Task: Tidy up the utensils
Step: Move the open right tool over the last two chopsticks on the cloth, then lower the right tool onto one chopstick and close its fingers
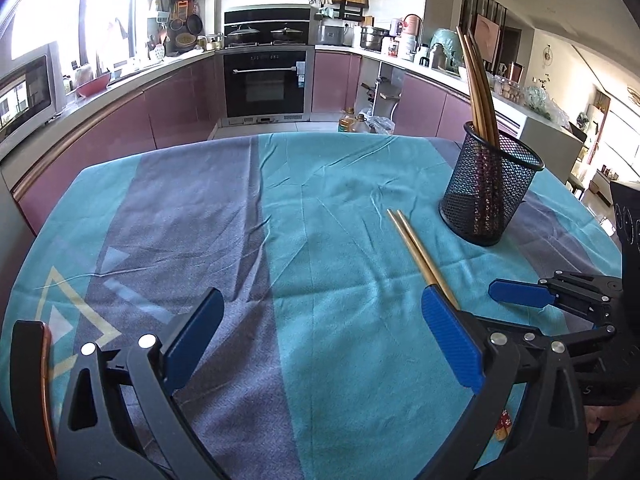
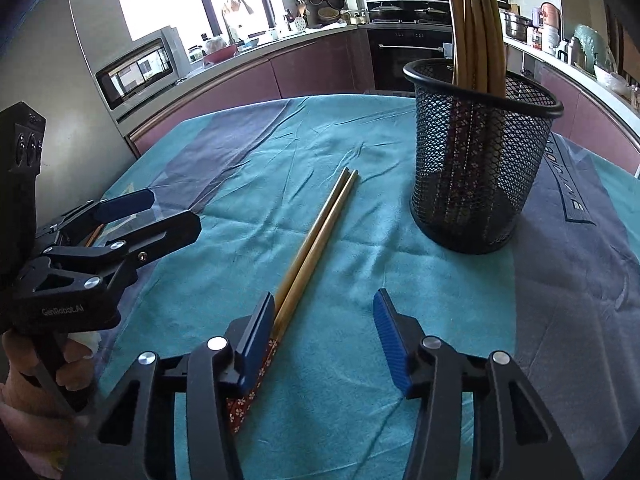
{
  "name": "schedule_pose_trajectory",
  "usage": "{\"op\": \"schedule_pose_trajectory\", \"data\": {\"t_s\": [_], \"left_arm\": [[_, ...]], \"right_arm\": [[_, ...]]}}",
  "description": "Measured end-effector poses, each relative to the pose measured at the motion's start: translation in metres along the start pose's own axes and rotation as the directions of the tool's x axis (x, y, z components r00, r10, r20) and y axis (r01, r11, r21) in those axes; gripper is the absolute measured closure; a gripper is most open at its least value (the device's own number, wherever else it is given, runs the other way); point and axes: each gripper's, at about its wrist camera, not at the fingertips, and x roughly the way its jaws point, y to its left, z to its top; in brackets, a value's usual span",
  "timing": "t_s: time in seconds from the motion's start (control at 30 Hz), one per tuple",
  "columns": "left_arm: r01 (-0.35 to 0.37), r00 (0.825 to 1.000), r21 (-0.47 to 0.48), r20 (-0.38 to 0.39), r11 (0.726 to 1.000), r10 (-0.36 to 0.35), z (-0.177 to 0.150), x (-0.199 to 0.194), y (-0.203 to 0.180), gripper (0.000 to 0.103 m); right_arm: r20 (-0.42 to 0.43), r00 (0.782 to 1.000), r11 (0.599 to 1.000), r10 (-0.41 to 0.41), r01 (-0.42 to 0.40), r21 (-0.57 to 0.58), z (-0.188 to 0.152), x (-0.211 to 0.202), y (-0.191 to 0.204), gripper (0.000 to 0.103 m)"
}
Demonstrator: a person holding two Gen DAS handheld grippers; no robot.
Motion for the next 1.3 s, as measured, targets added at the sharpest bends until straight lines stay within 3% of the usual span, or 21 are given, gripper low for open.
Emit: {"op": "schedule_pose_trajectory", "data": {"t_s": [0.3, 0.5, 0.77, 0.97, 1.3], "left_arm": [[0.009, 1.000, 0.010, -0.013, 1.000, -0.009, 0.000, 0.005, -0.003, 0.006], [0.054, 0.997, 0.050, -0.050, 0.997, -0.052, 0.002, 0.014, -0.015, 0.009], [0.122, 0.982, 0.095, -0.155, 0.988, -0.107, 0.002, 0.041, -0.038, 0.023], [0.146, 0.975, 0.113, -0.186, 0.983, -0.123, 0.005, 0.054, -0.052, 0.030], [0.122, 0.974, 0.164, -0.209, 0.979, -0.086, 0.010, 0.069, -0.070, 0.049]], "right_arm": [[-0.015, 1.000, 1.000, -0.019, 0.019, 0.002, 0.002, 0.002, -0.002, 0.060], [-0.020, 1.000, 1.000, -0.024, 0.024, 0.018, 0.002, -0.004, -0.011, 0.065], [-0.022, 0.999, 0.999, -0.031, 0.032, 0.033, -0.003, -0.009, -0.022, 0.067], [-0.021, 0.999, 0.999, -0.027, 0.028, 0.029, -0.002, -0.009, -0.023, 0.067], [-0.019, 0.999, 0.999, -0.039, 0.039, 0.016, -0.001, -0.007, -0.025, 0.067]]}}
